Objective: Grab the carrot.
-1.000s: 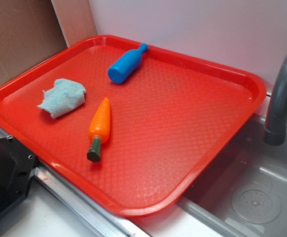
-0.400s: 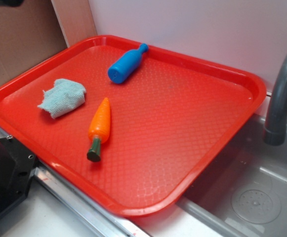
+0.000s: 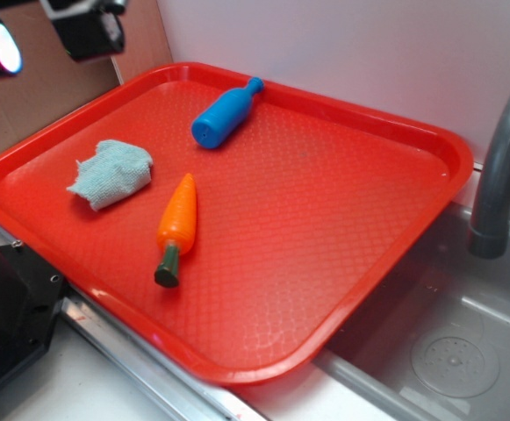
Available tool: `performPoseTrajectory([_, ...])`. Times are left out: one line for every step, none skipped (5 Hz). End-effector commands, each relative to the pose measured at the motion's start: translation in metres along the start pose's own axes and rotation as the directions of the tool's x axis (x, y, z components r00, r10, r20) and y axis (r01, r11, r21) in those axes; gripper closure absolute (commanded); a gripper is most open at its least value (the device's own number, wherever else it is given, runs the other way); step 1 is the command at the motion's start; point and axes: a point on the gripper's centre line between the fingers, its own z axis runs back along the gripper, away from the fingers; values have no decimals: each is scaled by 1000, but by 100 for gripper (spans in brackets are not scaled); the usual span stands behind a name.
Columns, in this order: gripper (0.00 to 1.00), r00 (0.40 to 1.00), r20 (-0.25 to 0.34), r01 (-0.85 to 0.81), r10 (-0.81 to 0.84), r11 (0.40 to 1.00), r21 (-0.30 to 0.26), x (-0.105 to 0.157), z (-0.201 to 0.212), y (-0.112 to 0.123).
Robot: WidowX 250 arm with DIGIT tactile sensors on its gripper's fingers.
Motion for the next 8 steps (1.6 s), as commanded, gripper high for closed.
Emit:
performPoseTrajectory([0,998,69,-7,2,997,80,6,-71,-34])
performPoseTrajectory([0,998,51,37,-44,992,120,8,-106,-34])
performPoseTrajectory([0,996,50,70,-76,990,121,4,-124,-33])
performPoseTrajectory([0,991,32,125,-130,985,119,-1,-140,-36])
performPoseTrajectory([100,992,32,118,-123,985,124,-4,-144,-38])
performPoseTrajectory([100,994,25,101,-105,987,128,-4,-149,-37])
performPoseTrajectory([100,995,28,96,-101,986,138,-4,-147,-37])
performPoseTrajectory([100,973,5,226,-230,959,170,6,-116,-40])
